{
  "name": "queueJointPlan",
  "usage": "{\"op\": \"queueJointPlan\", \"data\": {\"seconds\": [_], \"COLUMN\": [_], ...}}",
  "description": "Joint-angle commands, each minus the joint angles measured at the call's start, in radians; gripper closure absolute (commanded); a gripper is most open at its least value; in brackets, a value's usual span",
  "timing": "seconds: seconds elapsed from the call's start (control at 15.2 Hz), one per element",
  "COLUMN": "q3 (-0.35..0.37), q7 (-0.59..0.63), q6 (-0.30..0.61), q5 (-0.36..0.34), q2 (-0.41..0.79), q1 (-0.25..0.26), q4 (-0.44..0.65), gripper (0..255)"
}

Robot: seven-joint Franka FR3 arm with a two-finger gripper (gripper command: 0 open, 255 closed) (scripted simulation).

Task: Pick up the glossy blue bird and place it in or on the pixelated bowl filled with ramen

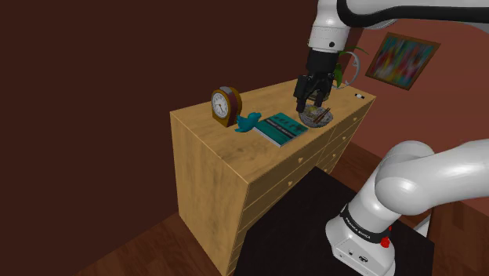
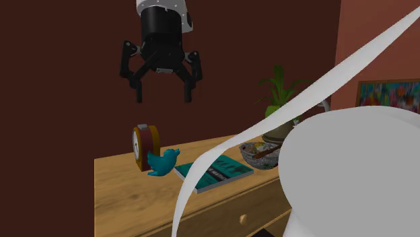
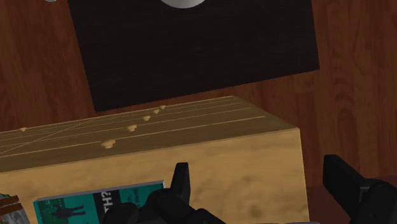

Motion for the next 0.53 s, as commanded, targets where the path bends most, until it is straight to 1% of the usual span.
{"op": "queueJointPlan", "data": {"seconds": [0.0, 0.46], "q3": [0.000, -0.065], "q7": [0.000, -0.124], "q6": [0.000, 0.219], "q5": [0.000, -0.057], "q2": [0.000, 0.205], "q1": [0.000, -0.016], "q4": [0.000, 0.016], "gripper": [0, 0]}}
